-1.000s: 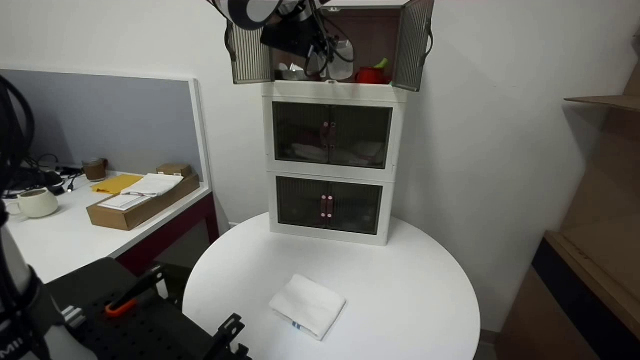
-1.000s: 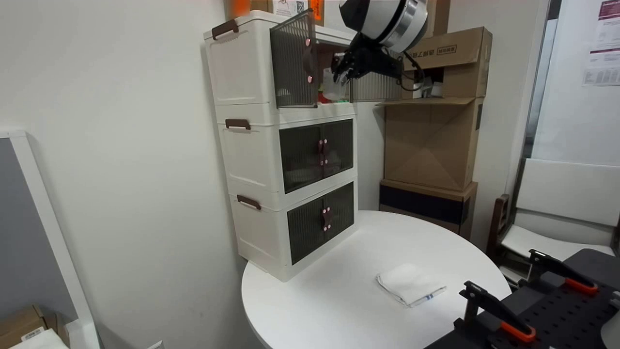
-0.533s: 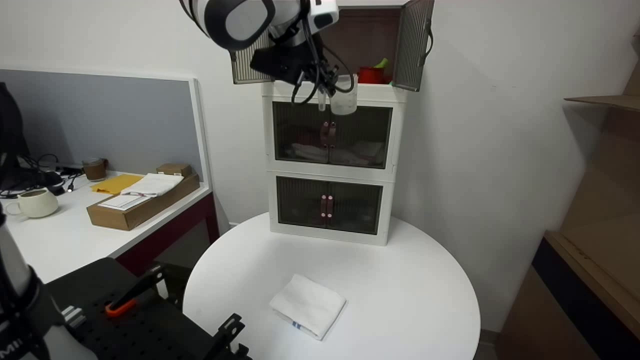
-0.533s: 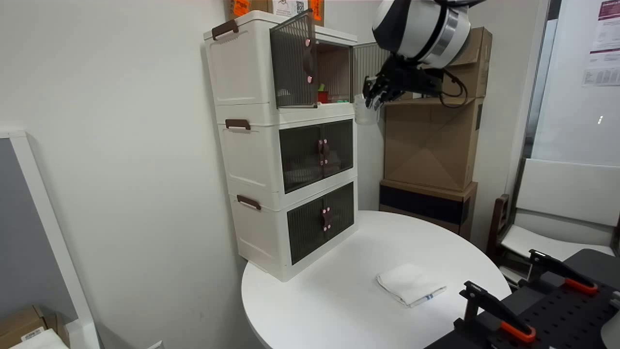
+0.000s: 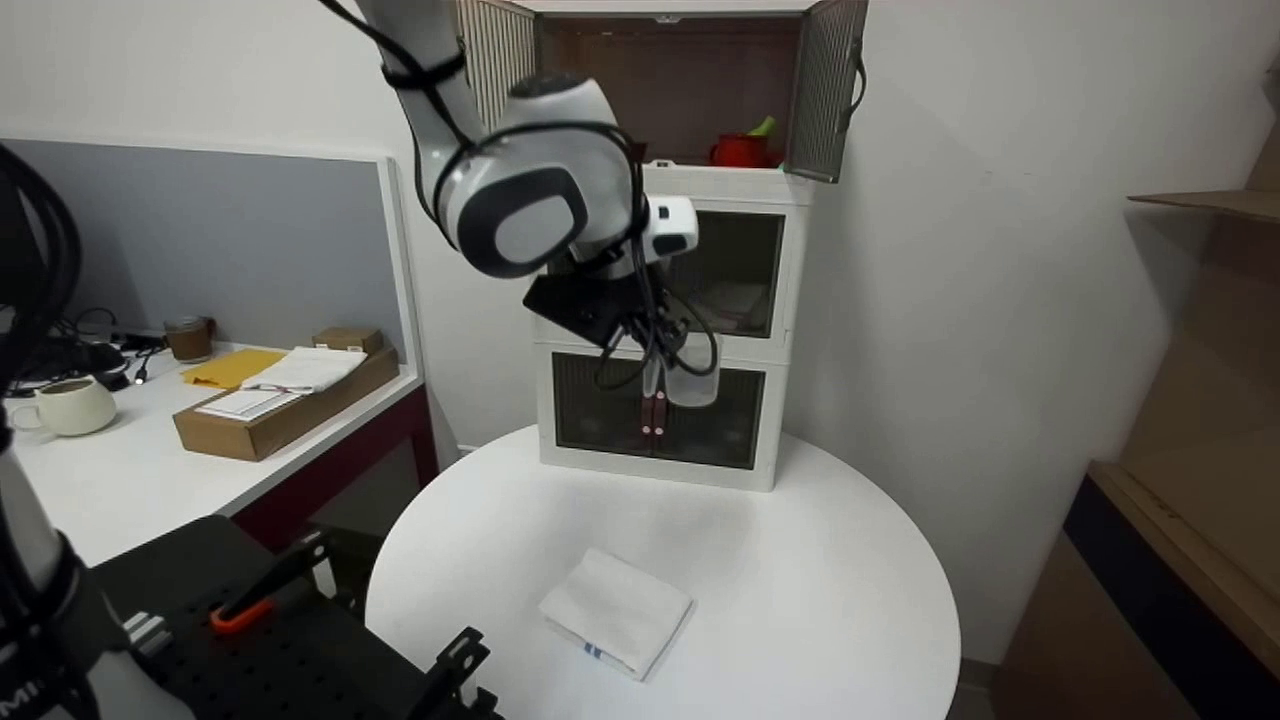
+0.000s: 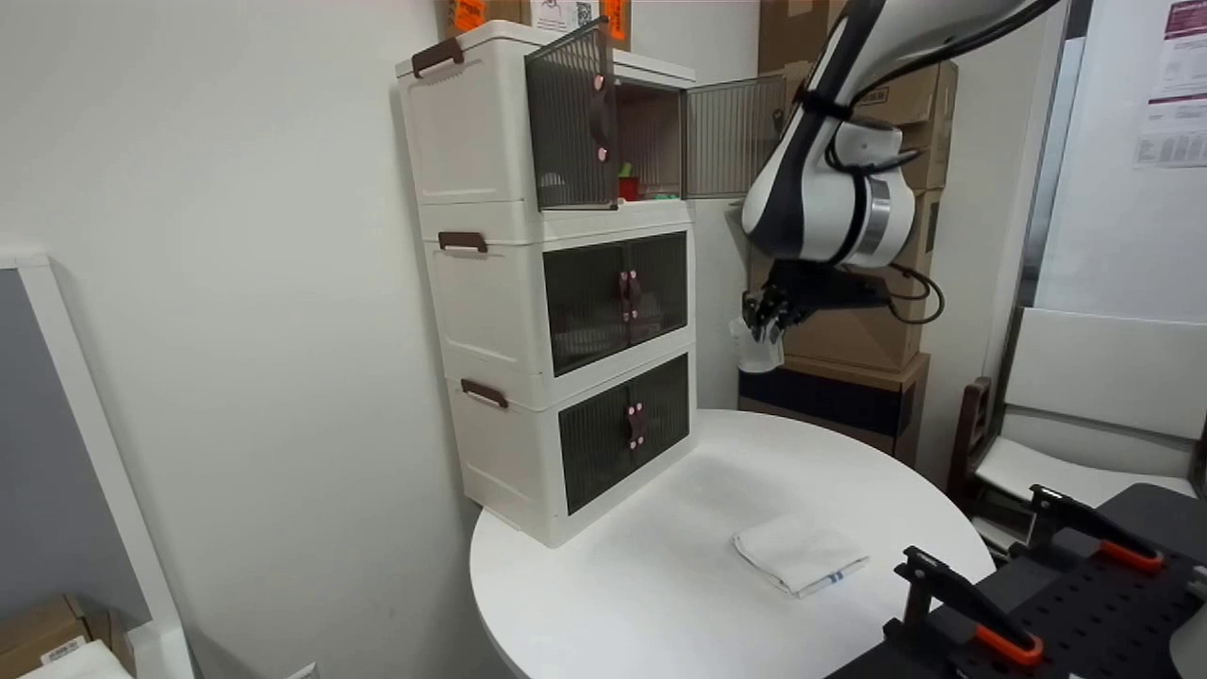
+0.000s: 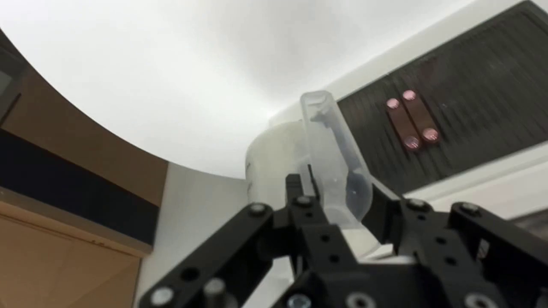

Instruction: Remove the jug from the topmost shelf

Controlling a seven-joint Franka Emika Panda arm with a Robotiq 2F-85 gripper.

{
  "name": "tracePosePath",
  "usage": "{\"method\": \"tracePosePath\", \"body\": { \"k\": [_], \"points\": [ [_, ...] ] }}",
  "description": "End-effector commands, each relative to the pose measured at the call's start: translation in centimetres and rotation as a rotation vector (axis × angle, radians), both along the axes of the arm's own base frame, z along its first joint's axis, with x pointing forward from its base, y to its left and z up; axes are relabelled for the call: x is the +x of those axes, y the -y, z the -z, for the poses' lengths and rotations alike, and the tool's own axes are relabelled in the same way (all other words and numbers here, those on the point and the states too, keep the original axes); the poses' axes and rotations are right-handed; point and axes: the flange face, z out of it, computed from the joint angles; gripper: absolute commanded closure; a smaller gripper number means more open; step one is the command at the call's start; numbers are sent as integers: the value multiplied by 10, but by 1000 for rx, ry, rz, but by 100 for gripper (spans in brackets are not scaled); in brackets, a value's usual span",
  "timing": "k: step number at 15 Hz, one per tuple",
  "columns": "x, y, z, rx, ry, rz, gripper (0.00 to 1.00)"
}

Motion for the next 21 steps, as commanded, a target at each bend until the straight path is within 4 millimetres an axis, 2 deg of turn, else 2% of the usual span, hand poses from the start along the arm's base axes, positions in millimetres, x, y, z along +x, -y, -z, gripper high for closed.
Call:
{"method": "tracePosePath", "body": {
  "k": [1, 4, 8, 11, 14, 17, 21],
  "points": [
    [26, 24, 67, -110, -37, 55, 93],
    [53, 27, 106, -142, -75, 104, 93],
    [93, 5, 145, -106, -86, 139, 93],
    [114, -9, 180, -64, -123, 138, 93],
    [124, -20, 211, -32, -168, 139, 93],
    [123, -26, 240, -33, -217, 122, 93],
    [122, -39, 267, -44, -271, 66, 93]
  ]
}}
